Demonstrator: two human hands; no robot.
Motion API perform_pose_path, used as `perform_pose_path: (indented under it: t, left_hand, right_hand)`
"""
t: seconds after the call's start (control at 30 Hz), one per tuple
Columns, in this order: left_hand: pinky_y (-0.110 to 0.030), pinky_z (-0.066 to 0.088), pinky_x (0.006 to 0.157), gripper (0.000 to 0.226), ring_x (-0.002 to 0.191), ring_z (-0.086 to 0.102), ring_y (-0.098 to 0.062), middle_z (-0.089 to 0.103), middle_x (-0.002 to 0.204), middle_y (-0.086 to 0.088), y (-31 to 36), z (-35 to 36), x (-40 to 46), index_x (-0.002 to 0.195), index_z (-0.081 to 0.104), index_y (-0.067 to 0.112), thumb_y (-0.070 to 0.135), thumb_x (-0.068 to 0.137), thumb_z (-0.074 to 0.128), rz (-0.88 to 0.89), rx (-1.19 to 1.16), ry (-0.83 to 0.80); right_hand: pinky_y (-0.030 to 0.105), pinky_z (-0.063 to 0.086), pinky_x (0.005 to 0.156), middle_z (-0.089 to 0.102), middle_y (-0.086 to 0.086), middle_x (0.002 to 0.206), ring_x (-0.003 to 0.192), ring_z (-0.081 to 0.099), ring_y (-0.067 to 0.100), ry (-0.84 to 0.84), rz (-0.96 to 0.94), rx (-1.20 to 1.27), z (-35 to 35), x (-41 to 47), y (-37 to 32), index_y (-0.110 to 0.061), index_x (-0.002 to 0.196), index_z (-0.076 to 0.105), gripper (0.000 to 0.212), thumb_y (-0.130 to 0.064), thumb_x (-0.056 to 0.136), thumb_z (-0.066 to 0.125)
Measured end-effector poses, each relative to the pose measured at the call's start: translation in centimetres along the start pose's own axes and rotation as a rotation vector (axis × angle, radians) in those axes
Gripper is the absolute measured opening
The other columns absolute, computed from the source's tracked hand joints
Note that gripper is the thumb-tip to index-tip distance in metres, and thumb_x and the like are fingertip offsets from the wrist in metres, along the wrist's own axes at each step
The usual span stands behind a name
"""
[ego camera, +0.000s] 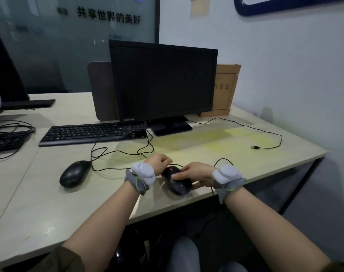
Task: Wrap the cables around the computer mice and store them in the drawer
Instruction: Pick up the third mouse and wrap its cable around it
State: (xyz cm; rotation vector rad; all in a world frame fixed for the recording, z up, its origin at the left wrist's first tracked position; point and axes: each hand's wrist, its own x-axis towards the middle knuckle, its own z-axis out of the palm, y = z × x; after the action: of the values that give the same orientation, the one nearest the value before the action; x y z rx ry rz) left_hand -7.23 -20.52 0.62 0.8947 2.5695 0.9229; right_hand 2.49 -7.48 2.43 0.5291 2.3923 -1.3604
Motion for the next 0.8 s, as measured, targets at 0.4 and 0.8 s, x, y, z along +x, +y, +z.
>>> perform_pose_path:
  t: [0.4, 0.8]
  left_hand:
    - [-0.025, 0.04, 0.066, 0.024, 0.078, 0.056, -0.015, 0.063, 0.092, 0.001, 6.9, -3.4, 1.1, 0.109, 0.053, 0.012, 0.021, 0.098, 0.033, 0.165, -0.373, 0.335]
    - [-0.033, 0.048, 0.088, 0.031, 0.094, 0.056, -0.018, 0.057, 0.101, -0.008, 13.0, -1.4, 0.5, 0.121, 0.052, 0.0, 0.013, 0.097, 0.037, 0.24, -0.855, 0.098]
  right_hand:
    - [0.024, 0.045, 0.072, 0.063, 0.006, 0.1, 0.084, 0.059, 0.016, -0.011, -0.445, 1.149, -7.4, -5.9, -3.2, -0.01, 0.106, 0.057, 0.024, -0.025, 0.097, 0.04]
    - [0.027, 0.054, 0.065, 0.069, 0.006, 0.081, 0.076, 0.064, 0.019, 0.396, -0.712, 1.482, -7.3, -4.0, -4.8, -0.007, 0.102, 0.059, 0.014, -0.009, 0.089, 0.056]
